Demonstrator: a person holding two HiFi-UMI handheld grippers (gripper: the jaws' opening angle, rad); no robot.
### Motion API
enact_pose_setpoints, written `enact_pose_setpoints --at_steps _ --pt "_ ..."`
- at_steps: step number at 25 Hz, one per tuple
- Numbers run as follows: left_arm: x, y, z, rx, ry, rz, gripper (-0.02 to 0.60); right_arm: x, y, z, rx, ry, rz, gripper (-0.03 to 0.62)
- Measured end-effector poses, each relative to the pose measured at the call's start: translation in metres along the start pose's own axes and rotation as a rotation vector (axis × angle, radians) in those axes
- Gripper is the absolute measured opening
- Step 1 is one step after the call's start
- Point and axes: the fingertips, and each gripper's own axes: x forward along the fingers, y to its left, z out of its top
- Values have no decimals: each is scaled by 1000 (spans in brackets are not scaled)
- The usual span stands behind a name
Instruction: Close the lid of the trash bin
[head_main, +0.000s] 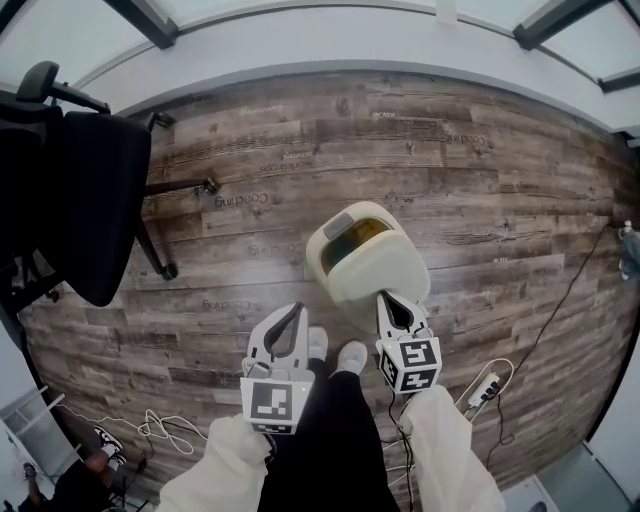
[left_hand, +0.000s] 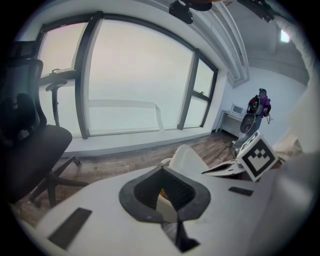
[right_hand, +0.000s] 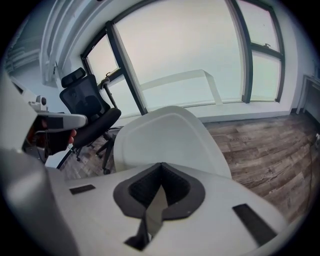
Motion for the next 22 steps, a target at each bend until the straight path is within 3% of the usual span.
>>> enact_pose_setpoints --at_steps 22 --pt "11 12 -13 -25 17 4 8 41 -4 -15 -49 63 1 23"
